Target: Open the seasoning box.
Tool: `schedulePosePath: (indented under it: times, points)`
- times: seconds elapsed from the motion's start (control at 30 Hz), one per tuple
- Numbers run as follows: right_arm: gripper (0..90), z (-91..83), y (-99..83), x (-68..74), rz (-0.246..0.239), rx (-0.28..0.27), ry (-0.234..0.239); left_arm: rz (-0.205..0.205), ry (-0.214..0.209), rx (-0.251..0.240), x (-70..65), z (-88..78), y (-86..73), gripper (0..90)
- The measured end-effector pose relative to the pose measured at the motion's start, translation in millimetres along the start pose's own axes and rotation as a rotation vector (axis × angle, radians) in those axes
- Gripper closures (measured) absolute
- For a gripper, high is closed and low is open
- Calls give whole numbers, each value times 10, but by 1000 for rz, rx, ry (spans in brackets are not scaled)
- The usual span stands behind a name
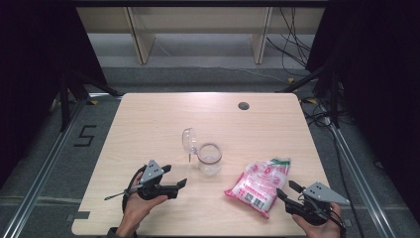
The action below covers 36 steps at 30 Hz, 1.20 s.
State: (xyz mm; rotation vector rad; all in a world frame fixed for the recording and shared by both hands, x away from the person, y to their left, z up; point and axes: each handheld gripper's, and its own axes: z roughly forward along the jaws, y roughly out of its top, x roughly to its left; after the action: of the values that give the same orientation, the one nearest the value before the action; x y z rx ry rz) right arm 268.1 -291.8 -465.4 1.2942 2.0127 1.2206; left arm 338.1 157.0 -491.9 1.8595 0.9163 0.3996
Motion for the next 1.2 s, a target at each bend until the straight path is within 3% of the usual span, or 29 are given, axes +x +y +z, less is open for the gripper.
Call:
schedulePosePath:
  times: [0.1,0.2,0.3,0.33,0.37,0.4,0.43,0.47,0.5,0.53,0.57,0.6,0.73,0.8,0.83,0.87,0.93,1.0,1.03,1.07,1.1,1.2]
  points:
    - [430,48,-2,-109,-11,-5,-13,13,-5,7,-9,4,1,221]
    - [402,121,9,-190,74,20,-12,16,-6,7,-24,18,2,222]
    - [393,220,23,-289,101,19,-4,16,-5,17,-41,24,-1,222]
    - [390,254,31,-338,65,9,1,16,-5,17,-41,24,-1,222]
    - [390,254,31,-338,65,9,1,19,-9,17,-43,30,-2,222]
    - [391,287,47,-345,87,45,15,15,-7,17,-46,33,-1,222]
    - [395,360,57,-386,66,52,13,14,-7,16,-48,35,-2,223]
    - [395,383,63,-356,120,66,14,15,-7,14,-47,35,-4,226]
    - [396,410,68,-411,68,64,13,17,-10,17,-38,35,-4,225]
    - [398,428,76,-377,130,68,13,17,-10,19,-32,35,-3,226]
    - [399,464,80,-422,87,55,20,15,-7,18,-31,35,-4,225]
    - [399,476,93,-406,123,85,15,16,-7,19,-30,34,-5,225]
    - [404,579,90,-456,116,96,23,9,-9,12,-39,37,-6,225]
    - [412,658,95,-472,125,116,30,33,-9,15,-29,27,1,225]
    - [412,658,95,-472,125,116,30,20,-5,15,-33,27,-3,225]
    - [413,666,107,-430,173,135,34,12,1,15,-32,27,-5,225]
    - [456,727,114,-426,169,140,33,11,0,11,-26,23,-4,224]
    - [508,771,117,-472,105,131,43,2,-1,7,-27,25,-3,224]
    - [521,770,118,-429,166,144,39,2,-1,7,-27,25,-3,224]
    - [521,770,118,-429,166,144,39,10,0,16,-21,23,-1,224]
    - [601,788,127,-485,128,147,51,12,-2,15,-24,32,-1,224]
    - [668,806,126,-493,122,133,58,15,-12,21,-25,37,-5,224]
